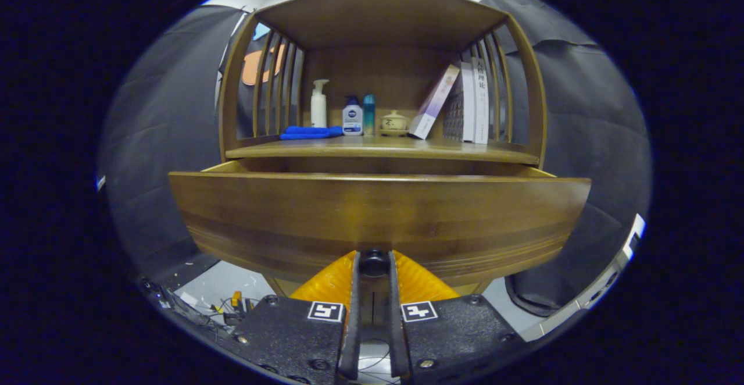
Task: Pull open the drawer, take out the items inside it, and place them on the countertop above the cabinet.
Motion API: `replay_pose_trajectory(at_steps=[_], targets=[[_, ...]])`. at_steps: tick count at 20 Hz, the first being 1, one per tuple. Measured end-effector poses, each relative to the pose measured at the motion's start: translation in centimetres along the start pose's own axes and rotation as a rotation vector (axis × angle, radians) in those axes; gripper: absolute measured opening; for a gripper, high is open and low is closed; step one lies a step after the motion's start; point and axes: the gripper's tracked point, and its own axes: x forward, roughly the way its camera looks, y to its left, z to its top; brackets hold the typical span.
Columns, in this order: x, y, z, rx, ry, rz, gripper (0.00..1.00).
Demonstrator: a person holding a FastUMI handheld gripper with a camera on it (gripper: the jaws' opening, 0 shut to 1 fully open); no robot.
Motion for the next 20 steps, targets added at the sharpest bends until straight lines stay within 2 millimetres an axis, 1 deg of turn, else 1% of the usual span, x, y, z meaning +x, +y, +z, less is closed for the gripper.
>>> replay_pose_trajectory(at_steps=[2,5,12,13,14,16,19,20], targets=[[-0.10,0.45,-0.12,0.017,-0.002,0.005,0.23],[-0.13,-0.06,-0.10,-0.006,-0.003,0.008,0.23],[-0.03,0.22,-0.22,-0.023,0.015,0.020,0.23],[-0.16,0.16,-0.17,-0.029,0.016,0.024,0.23],[0.05,0.24,0.34,-0.038,0.009,0.027,0.23],[0.22,-0.01,-0.04,-0.046,0.007,0.030,0.23],[-0.24,0.20,-0.21,-0.016,0.005,0.047,0.24],[-0.34,0.20,0.14,-0.002,-0.011,0.058,0.30]])
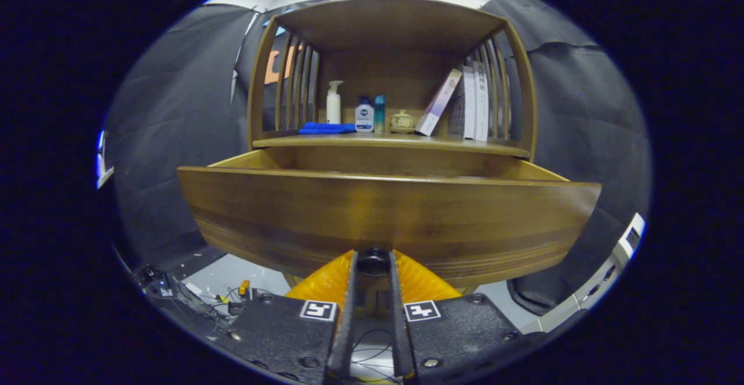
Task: Pull open the drawer, take out the items inside it, and place them on the countertop above the cabinet.
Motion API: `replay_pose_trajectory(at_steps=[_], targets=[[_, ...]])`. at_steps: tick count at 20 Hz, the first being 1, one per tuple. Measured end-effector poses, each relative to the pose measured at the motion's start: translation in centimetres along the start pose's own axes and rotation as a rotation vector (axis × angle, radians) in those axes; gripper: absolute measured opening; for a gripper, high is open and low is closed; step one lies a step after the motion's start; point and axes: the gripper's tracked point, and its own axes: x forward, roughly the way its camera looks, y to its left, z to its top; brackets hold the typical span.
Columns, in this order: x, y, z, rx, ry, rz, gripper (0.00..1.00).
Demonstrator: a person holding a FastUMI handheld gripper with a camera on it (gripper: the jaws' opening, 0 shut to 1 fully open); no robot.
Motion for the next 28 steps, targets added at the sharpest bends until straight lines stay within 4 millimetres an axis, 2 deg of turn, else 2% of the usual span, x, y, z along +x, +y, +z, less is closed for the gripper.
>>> replay_pose_trajectory(at_steps=[3,6,9,13,17,20,23,25,28], targets=[[-1.3,-1.1,1.8,-0.014,-0.043,-0.003,0.59],[-3.0,-2.2,4.7,-0.014,-0.083,-0.005,0.87],[-3.7,-3.3,9.0,-0.001,-0.138,-0.003,0.98],[-2.9,-5.4,14.6,-0.018,-0.187,-0.030,0.99],[-0.7,-6.0,18.5,0.020,-0.156,0.006,0.99],[2.5,-6.7,19.5,0.018,-0.057,0.001,0.99],[5.4,-6.9,19.4,-0.019,0.038,-0.015,0.99],[7.1,-6.0,18.3,-0.023,0.125,0.021,0.99],[9.0,-4.9,15.7,-0.043,0.304,0.069,0.99]])
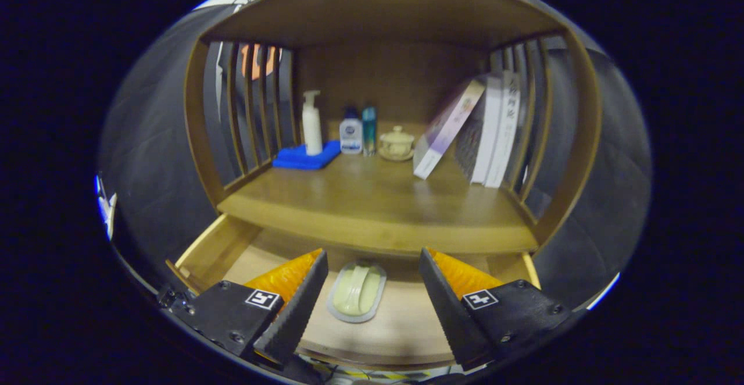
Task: Pull open the drawer, take out the items inside it, and place them on the countertop above the cabinet.
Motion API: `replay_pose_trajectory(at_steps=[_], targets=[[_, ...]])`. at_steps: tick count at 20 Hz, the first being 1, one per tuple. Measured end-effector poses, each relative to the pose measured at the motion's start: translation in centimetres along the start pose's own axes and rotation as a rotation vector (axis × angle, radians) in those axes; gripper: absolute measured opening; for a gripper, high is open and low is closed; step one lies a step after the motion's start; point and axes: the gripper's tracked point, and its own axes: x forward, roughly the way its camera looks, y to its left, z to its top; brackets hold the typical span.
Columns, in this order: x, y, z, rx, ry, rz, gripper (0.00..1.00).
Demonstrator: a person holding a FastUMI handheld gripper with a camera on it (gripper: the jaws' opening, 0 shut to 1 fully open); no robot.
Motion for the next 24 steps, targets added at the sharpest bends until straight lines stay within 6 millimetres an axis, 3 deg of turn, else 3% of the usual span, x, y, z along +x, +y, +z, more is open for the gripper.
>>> replay_pose_trajectory(at_steps=[7,14,19,24], targets=[[3.7,1.1,-2.3,-0.011,0.232,0.006,0.98],[6.4,1.6,-5.6,0.014,0.453,-0.019,0.90],[7.7,1.7,-6.7,0.058,0.527,-0.029,0.77],[8.2,2.0,-8.0,0.080,0.562,-0.039,0.57]])
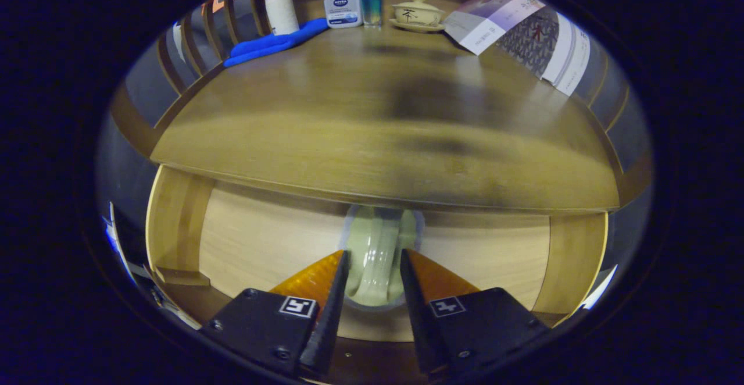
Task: Pull open the drawer, take out the items inside it, and place them on the countertop above the cabinet.
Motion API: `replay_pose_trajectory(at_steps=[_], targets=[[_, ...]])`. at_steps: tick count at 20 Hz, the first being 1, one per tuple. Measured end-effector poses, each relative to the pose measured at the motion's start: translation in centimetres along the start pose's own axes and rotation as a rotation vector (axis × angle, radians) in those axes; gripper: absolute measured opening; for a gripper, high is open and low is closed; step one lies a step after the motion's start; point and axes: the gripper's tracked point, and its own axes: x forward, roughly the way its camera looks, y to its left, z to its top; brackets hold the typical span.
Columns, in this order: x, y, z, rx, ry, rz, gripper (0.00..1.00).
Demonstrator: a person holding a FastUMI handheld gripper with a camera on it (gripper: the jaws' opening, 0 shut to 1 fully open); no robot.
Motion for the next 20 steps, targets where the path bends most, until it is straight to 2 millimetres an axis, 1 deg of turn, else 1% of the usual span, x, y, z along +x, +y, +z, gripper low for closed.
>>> replay_pose_trajectory(at_steps=[1,2,4,5,8,10,16,20], targets=[[-0.1,0.0,0.1,0.007,-0.009,-0.001,0.52],[-0.1,0.0,0.3,0.014,-0.015,0.005,0.44],[-0.3,-0.1,0.0,0.017,-0.011,0.014,0.25],[-0.4,-0.3,0.1,0.014,-0.009,0.015,0.24],[-1.1,-0.6,-0.5,0.028,-0.006,0.033,0.23],[-2.0,-1.1,-0.6,0.028,-0.013,0.034,0.22],[-5.9,-1.7,-1.0,-0.009,-0.055,0.044,0.23],[-8.5,-1.8,-0.7,-0.029,-0.087,0.044,0.22]])
